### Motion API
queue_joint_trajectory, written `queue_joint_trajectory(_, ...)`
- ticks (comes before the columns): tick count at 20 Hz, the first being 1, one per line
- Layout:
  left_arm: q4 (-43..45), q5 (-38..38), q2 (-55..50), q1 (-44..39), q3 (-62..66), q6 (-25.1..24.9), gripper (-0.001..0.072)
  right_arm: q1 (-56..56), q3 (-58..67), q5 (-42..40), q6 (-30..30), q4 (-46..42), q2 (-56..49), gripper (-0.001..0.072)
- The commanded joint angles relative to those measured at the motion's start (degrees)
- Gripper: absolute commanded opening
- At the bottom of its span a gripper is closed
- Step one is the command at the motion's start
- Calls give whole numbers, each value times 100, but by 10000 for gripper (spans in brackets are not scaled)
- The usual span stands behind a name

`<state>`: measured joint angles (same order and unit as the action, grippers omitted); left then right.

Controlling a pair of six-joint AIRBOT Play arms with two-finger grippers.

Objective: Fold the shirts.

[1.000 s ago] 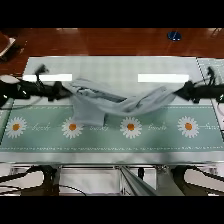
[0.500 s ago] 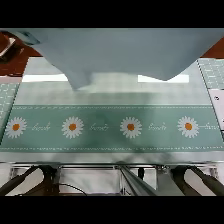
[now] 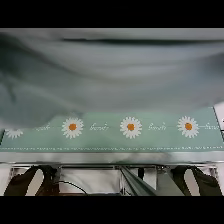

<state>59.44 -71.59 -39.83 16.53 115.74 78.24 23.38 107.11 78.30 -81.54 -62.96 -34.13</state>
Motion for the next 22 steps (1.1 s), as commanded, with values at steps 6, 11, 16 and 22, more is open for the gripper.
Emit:
queue_joint_trajectory(6,3202,-647,131,-2133,-1421,826,20,2,-1198,402,-181,-125,177,29)
queue_joint_trajectory(11,3141,271,-942,-2133,-3182,946,21,-2,-3158,-2,284,918,-404,29)
queue_joint_trajectory(16,2736,1978,-2811,-2133,-3847,1663,21,-4,-4033,-874,1036,1589,-2367,29)
queue_joint_trajectory(22,2549,4249,-4771,-2083,-3803,2883,21,-398,-3563,-2302,1401,2341,-5023,29)
